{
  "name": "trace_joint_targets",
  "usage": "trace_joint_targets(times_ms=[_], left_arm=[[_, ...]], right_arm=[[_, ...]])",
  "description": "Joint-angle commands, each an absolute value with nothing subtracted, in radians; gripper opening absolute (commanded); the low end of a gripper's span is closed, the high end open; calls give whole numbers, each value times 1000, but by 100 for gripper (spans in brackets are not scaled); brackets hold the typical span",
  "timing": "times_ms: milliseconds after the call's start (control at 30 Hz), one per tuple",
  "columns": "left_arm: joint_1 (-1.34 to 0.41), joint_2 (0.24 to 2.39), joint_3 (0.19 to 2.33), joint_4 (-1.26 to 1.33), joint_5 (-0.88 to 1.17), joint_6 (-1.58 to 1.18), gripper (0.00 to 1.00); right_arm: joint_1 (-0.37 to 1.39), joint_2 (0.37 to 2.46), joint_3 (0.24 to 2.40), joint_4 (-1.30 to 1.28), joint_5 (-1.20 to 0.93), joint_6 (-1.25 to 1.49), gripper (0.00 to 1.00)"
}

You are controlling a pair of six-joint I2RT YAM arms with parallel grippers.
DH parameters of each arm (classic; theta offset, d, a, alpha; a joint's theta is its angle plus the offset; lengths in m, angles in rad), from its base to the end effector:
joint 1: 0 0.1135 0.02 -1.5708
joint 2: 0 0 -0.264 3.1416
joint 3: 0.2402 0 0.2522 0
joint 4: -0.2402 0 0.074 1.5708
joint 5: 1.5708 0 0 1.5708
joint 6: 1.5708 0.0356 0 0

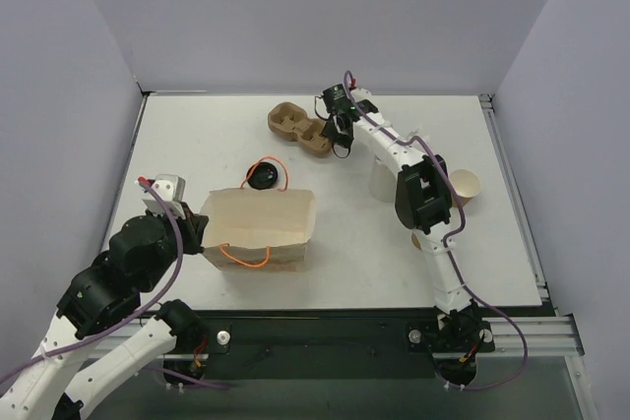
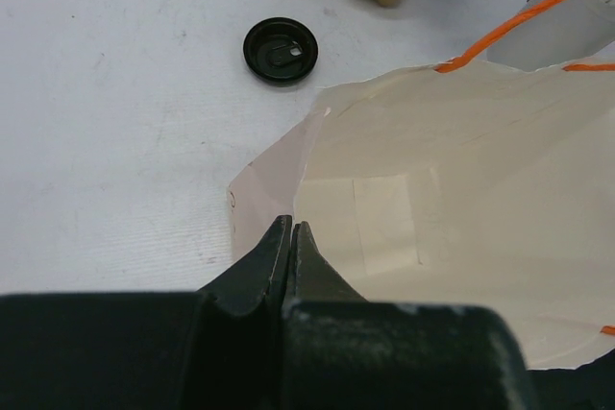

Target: Pack the takeout coffee

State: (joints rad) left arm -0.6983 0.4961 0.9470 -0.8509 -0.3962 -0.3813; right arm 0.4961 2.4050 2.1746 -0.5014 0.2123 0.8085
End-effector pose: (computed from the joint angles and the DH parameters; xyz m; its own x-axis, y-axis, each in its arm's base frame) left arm 0.0705 -0.0413 0.3583 -0.3962 -0.1156 -0.9108 0.1868 0.9611 -0.2033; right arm 0.4861 0.2546 0.2206 -0.6426 0.4561 -0.6156 0.1989 0.8753 0.4408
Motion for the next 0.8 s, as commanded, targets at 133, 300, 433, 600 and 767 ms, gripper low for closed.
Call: trace_joint_targets(times_ms=[133, 300, 433, 600, 767], left_arm=[[-693, 476, 1002, -848, -419, -383, 0], [-693, 482, 1003, -839, -416, -385, 0], [-693, 488, 1000, -831, -408, -391, 0], [-693, 491, 999, -819, -407, -382, 0], [-693, 499, 996, -807, -414, -365, 0]], right_arm=[[495, 2324, 2100, -569, 268, 828, 33], [497, 2278, 2046, -575, 293, 824, 33], [500, 2237, 1982, -592, 295, 833, 33], [508, 2158, 1916, -594, 278, 810, 33], [506, 2125, 1946, -592, 193, 730, 34]])
